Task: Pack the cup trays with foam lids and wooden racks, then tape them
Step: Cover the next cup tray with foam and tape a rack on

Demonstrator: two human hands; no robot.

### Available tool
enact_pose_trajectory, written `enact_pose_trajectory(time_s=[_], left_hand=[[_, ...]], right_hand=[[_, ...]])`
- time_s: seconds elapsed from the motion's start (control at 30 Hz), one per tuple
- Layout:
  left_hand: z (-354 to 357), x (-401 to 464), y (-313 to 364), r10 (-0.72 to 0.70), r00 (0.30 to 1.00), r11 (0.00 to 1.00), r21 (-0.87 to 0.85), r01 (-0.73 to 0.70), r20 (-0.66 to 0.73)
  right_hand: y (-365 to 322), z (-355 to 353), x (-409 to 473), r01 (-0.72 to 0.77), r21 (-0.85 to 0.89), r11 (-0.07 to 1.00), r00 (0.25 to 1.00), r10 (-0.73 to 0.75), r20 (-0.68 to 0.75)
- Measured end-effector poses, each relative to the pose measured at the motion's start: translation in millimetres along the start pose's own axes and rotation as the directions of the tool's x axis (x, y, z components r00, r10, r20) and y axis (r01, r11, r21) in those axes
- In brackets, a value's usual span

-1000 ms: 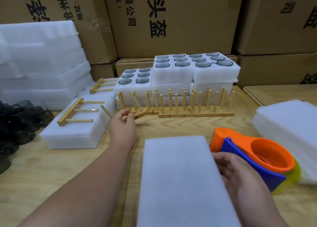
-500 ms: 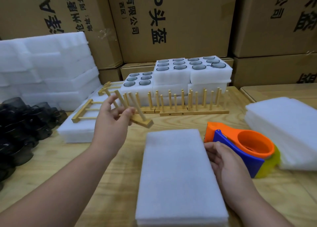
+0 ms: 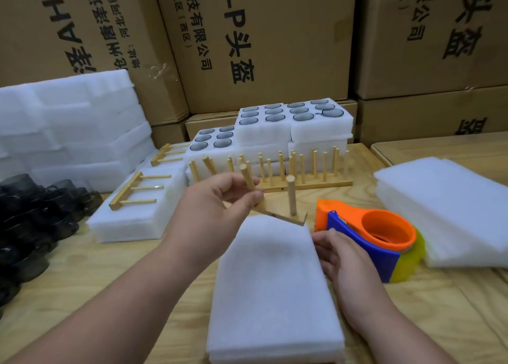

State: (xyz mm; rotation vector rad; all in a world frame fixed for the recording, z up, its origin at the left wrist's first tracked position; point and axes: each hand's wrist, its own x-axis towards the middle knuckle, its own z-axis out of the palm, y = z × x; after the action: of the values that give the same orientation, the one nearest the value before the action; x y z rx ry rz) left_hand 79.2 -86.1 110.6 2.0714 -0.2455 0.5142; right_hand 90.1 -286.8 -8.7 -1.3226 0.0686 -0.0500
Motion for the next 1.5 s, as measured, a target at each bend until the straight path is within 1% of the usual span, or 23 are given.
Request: enact_pose_trajectory(time_s=[0.07, 0.1, 0.13, 0.23, 0.3, 0.4, 0.43, 0.53, 0.63, 0.73, 0.83, 1.0, 1.1, 1.13, 1.2, 1.27, 1.3, 1.33, 1.4, 1.5], left_hand=[[0.6, -4.3, -1.3, 0.016, 0.999, 0.994, 0.111, -0.01, -0.05], [0.7, -5.8, -0.6, 0.026, 0.997, 0.989, 0.147, -0.016, -0.069], [0.4, -6.5, -0.2, 0.027, 0.996, 0.989, 0.148, -0.014, -0.084], [-1.9, -3.3, 0.6, -0.03, 0.994, 0.999, 0.023, 0.033, -0.109], [-4.9, -0.2, 3.9, -0.062, 0.993, 0.997, -0.053, 0.057, -0.101], [-10.4, 3.0, 10.7, -0.088, 0.996, 0.971, -0.226, 0.081, -0.02], [-12.5, 4.4, 12.8, -0.084, 0.996, 0.963, -0.254, 0.086, 0.019], [-18.8, 8.0, 16.7, -0.088, 0.985, 0.966, -0.23, 0.12, 0.146], [-21.8, 8.7, 20.3, -0.121, 0.969, 0.965, -0.201, 0.166, 0.217], [-23.0, 6.0, 21.4, -0.148, 0.941, 0.949, -0.224, 0.221, 0.304], [-25.0, 4.2, 17.8, -0.161, 0.921, 0.965, -0.141, 0.223, 0.354], [-28.7, 6.0, 20.0, -0.117, 0.907, 0.993, 0.026, 0.117, 0.404], [-35.1, 11.3, 24.6, -0.081, 0.891, 0.975, 0.22, -0.022, 0.447], [-38.6, 13.7, 27.0, -0.065, 0.883, 0.948, 0.305, -0.091, 0.464], [-46.0, 20.5, 34.6, -0.006, 0.867, 0.843, 0.468, -0.264, 0.499], [-52.6, 29.0, 46.9, 0.06, 0.83, 0.724, 0.548, -0.418, 0.554], [-55.4, 33.9, 53.9, 0.075, 0.811, 0.675, 0.569, -0.469, 0.58], [-57.9, 38.7, 61.4, 0.074, 0.8, 0.629, 0.595, -0.501, 0.595], [-62.4, 48.8, 75.5, 0.04, 0.8, 0.554, 0.653, -0.516, 0.599], [-68.1, 61.5, 91.4, -0.018, 0.812, 0.519, 0.7, -0.491, 0.583]], right_hand=[[0.0, -0.1, -0.6, -0.008, 0.018, 1.0, 1.0, 0.008, 0.0], [-0.3, 0.2, -0.2, -0.012, 0.029, 1.0, 1.0, 0.012, -0.003], [-0.7, -0.1, -0.4, -0.016, 0.034, 0.999, 1.0, 0.016, -0.006], [-2.2, 0.3, -0.7, -0.021, 0.01, 1.0, 1.0, 0.021, -0.005], [-3.3, 0.6, -1.5, -0.029, -0.006, 1.0, 1.0, 0.029, 0.0], [-4.8, 0.9, -2.8, -0.033, -0.005, 0.999, 0.999, 0.033, 0.005], [-5.6, 1.4, -3.0, -0.03, -0.003, 1.0, 1.0, 0.03, 0.007], [-7.4, 1.8, -4.0, -0.018, 0.023, 1.0, 1.0, 0.018, 0.008], [-8.6, 1.3, -5.1, -0.014, 0.017, 1.0, 1.0, 0.014, 0.008], [-9.6, 1.5, -6.0, -0.022, 0.008, 1.0, 1.0, 0.021, 0.012], [-10.0, 2.0, -6.4, -0.022, 0.017, 1.0, 1.0, 0.021, 0.007], [-9.5, 0.3, -6.6, -0.024, -0.027, 0.999, 1.0, 0.024, -0.004], [-10.3, 0.9, -5.9, -0.035, -0.013, 0.999, 0.999, 0.035, 0.003], [-10.2, 1.1, -5.9, -0.042, -0.016, 0.999, 0.999, 0.042, 0.005], [-9.0, 0.8, -5.6, -0.052, -0.04, 0.998, 0.999, 0.052, 0.002], [-8.3, 0.2, -5.4, -0.054, -0.05, 0.997, 0.999, 0.055, 0.004], [-8.0, 0.2, -5.4, -0.052, -0.041, 0.998, 0.999, 0.053, 0.007], [-8.2, -0.1, -5.5, -0.051, -0.03, 0.998, 0.999, 0.052, 0.009], [-8.5, -0.2, -5.5, -0.053, -0.011, 0.999, 0.999, 0.053, 0.009], [-9.7, 0.8, -6.0, -0.056, -0.006, 0.998, 0.998, 0.056, 0.007]])
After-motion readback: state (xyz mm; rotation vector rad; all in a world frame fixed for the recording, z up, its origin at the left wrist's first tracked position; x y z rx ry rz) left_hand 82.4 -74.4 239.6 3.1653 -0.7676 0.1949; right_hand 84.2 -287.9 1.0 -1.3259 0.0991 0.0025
